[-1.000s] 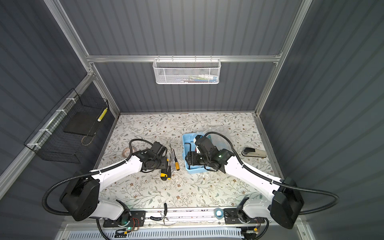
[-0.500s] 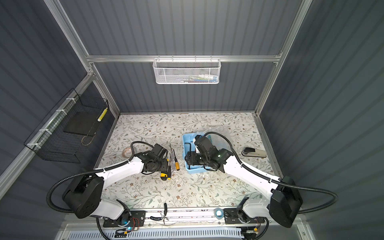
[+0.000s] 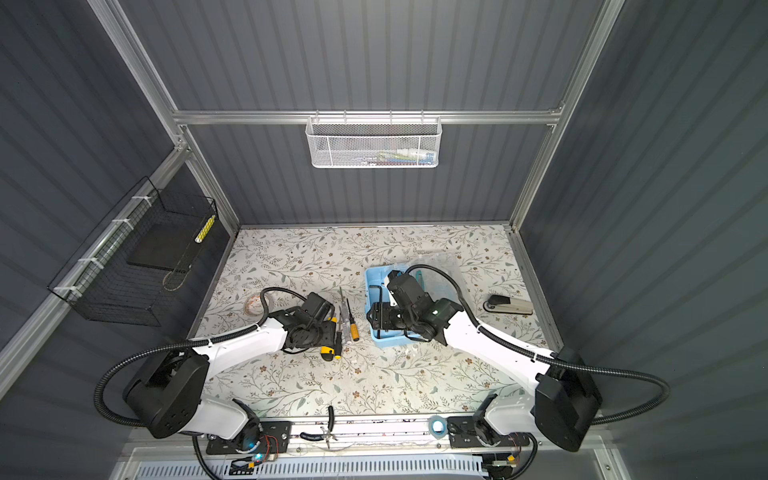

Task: Pack the tool kit
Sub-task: 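Lower the left gripper and grasp the yellow-black utility knife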

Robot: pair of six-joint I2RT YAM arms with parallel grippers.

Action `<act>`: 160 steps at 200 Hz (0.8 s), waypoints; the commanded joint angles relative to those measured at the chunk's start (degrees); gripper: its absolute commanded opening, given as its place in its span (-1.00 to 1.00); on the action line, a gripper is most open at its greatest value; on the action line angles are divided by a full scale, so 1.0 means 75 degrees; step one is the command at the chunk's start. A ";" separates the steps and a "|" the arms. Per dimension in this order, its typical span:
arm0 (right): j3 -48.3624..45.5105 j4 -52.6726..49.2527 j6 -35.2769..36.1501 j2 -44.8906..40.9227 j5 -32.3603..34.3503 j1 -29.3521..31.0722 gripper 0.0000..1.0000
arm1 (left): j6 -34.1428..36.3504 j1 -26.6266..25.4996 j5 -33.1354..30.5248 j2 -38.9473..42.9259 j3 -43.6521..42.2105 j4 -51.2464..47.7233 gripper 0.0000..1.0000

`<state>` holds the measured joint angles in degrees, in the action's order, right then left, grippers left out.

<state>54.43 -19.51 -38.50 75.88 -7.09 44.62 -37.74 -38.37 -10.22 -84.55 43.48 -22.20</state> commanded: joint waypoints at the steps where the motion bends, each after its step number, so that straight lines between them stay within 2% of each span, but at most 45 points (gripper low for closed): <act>1: -0.0150 0.0046 -0.0036 -0.0138 0.0087 0.0029 0.42 | -0.0031 -0.0079 -0.0117 -0.0247 0.0256 0.0012 0.13; 53: -0.0227 0.0170 -0.0046 -0.0026 0.0032 0.0027 0.42 | -0.0074 -0.0503 -0.0729 -0.0672 0.0530 -0.0366 0.10; 98: -0.0215 0.0244 -0.0023 0.0116 -0.0036 0.0027 0.42 | -0.0194 -0.0544 -0.0961 -0.0852 0.0530 -0.0537 0.02; 160: -0.0191 0.0314 -0.0024 0.0243 -0.0039 0.0013 0.42 | -0.0149 -0.0543 -0.1199 -0.0943 0.0576 -0.0722 -0.30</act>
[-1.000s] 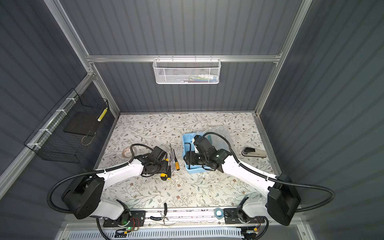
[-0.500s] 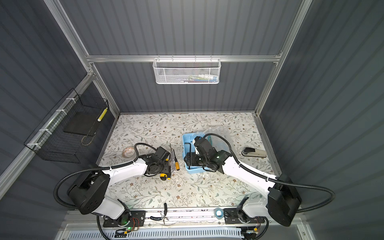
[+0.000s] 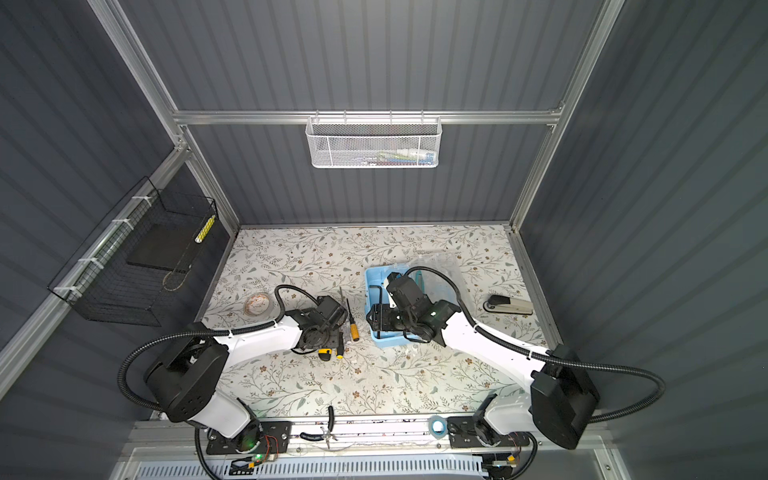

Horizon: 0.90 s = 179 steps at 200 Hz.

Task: Pack the tool kit
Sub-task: 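Lower the left gripper and grasp the yellow-black utility knife, then carry the yellow-black utility knife with the left gripper into the blue box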

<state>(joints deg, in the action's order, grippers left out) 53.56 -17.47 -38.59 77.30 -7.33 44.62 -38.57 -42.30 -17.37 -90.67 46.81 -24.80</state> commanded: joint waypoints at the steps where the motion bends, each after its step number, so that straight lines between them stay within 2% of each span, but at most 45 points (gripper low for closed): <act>1: -0.0075 0.0038 -0.0012 0.0053 -0.0007 0.0014 0.42 | -0.0044 -0.0019 -0.0254 -0.0124 0.0134 -0.0386 -0.30; 31: -0.0028 0.0055 0.0006 0.0086 -0.0006 0.0008 0.42 | -0.0020 -0.0017 -0.0475 0.0042 0.0249 -0.0598 -0.35; 70: 0.0155 -0.0065 0.0114 0.0075 0.0002 -0.0082 0.43 | 0.0297 -0.0020 -0.0640 0.0549 0.1038 -0.1207 -0.60; 97: 0.0230 -0.0270 0.0221 -0.0227 0.0219 -0.0229 0.43 | 0.0378 -0.0040 -0.0180 0.1036 0.1767 -0.1327 -0.64; 120: 0.0150 -0.0489 0.0278 -0.0823 0.0499 -0.0508 0.43 | 0.0160 -0.0076 0.0555 0.1263 0.2161 -0.0729 -0.64; 142: -0.0035 -0.0594 0.0328 -0.1687 0.0770 -0.0925 0.44 | -0.0193 -0.0344 0.1213 0.0909 0.2694 0.0193 -0.64; 179: -0.0259 -0.1258 0.0530 -0.3011 0.1063 -0.1598 0.44 | -0.0441 -0.0863 0.1950 -0.0642 0.4027 0.1310 -0.65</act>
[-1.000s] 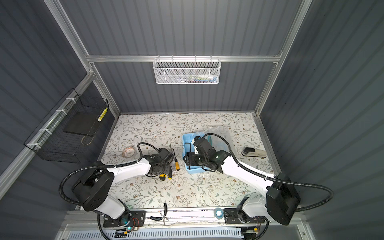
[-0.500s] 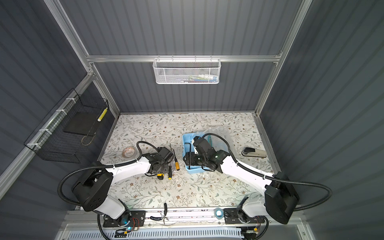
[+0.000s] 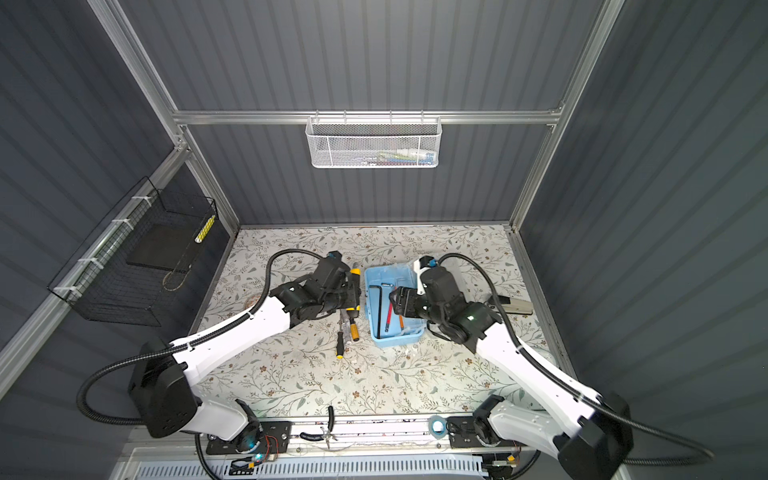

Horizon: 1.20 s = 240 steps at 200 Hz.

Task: Pack the tool kit
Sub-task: 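Carry the yellow-black utility knife with the left gripper into the blue box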

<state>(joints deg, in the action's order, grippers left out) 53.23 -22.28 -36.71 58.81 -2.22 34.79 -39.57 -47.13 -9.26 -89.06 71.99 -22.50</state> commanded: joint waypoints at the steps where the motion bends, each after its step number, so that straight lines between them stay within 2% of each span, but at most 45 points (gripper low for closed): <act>1: -0.0217 -0.0627 0.0290 -0.0578 0.0391 -0.0300 0.44 | -0.0310 -0.0225 0.0905 -0.0896 0.0698 0.1023 -0.66; 40: -0.0397 -0.0929 0.0321 -0.1087 0.0489 -0.0606 0.44 | -0.0317 -0.0424 0.1140 -0.2323 0.2179 0.1249 -0.67; 115: -0.0720 -0.0806 0.0263 -0.1198 0.0432 -0.0724 0.44 | -0.0640 -0.0453 0.1171 -0.3580 0.2916 0.1213 -0.62; 136: -0.0790 -0.0758 0.0271 -0.1174 0.0376 -0.0758 0.44 | -0.0665 -0.0445 0.1088 -0.3782 0.3068 0.1078 -0.51; 167: -0.0816 -0.0712 0.0264 -0.1073 0.0287 -0.0794 0.44 | -0.0665 -0.0470 0.1047 -0.4003 0.3297 0.0916 -0.15; 199: -0.0765 -0.0675 0.0299 -0.1045 0.0250 -0.0804 0.44 | -0.0596 -0.0468 0.1024 -0.4075 0.3416 0.0863 0.02; 240: -0.0242 -0.1001 0.0535 -0.0845 0.0127 -0.0813 0.43 | -0.0249 -0.0466 0.0903 -0.3754 0.3401 0.0804 0.07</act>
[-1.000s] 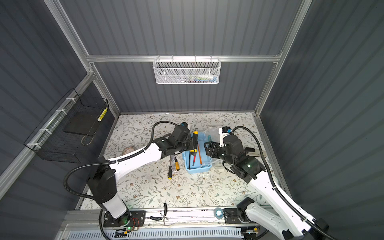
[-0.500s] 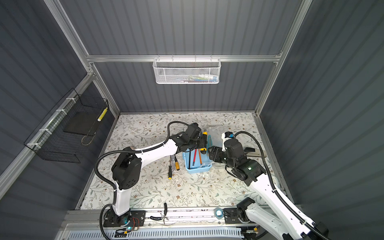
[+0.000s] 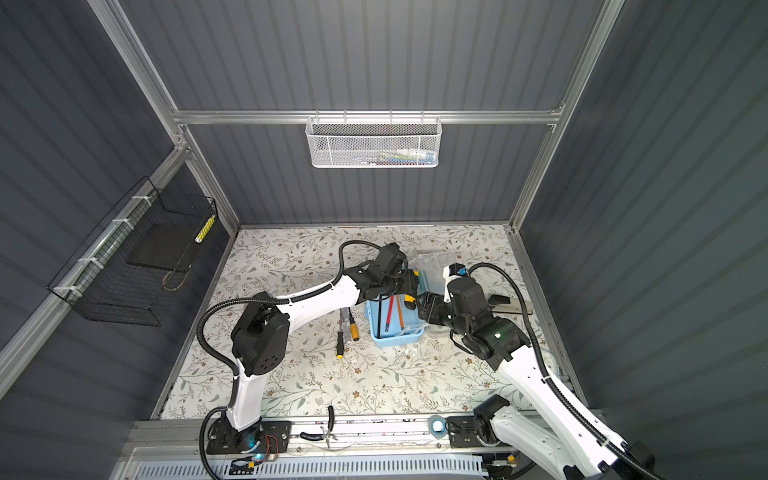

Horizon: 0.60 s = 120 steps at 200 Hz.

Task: Pack the tool kit
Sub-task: 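Carry the yellow-black utility knife with the left gripper into the blue box, then open the left gripper over the box while the right gripper nears the screwdrivers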

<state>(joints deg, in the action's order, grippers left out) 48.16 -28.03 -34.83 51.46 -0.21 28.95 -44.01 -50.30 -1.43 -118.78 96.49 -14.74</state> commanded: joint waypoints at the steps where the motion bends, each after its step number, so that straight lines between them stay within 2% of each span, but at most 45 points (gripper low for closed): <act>1: 0.0463 -0.0258 0.0290 0.0146 -0.0145 -0.0031 0.43 | 0.0357 -0.0043 -0.0145 0.0237 0.0127 -0.0240 0.07; 18: 0.0924 -0.0567 0.0417 0.0370 -0.0222 -0.0028 0.41 | 0.0780 -0.0039 -0.0481 0.0804 -0.0168 -0.0444 0.11; 43: 0.1393 -0.0797 0.0460 0.0701 -0.0218 0.0065 0.37 | 0.1221 -0.0032 -0.1302 0.2014 -0.1381 -0.0745 0.17; 74: 0.1930 -0.1019 0.0472 0.1307 0.0248 0.0775 0.32 | 0.1267 -0.0021 -0.2331 0.3343 -0.2774 -0.1970 0.17; 97: 0.2291 -0.1039 0.0457 0.1989 0.0494 0.1482 0.28 | 0.0949 0.0096 -0.2454 0.4344 -0.3693 -0.2670 0.18; 120: 0.2585 -0.0968 0.0393 0.2624 0.0254 0.1960 0.21 | 0.0602 0.0149 -0.2461 0.5013 -0.4358 -0.3247 0.17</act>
<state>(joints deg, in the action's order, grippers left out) 65.21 -33.98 -32.03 66.76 1.63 40.47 -37.01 -49.78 -17.39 -84.68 67.99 -30.00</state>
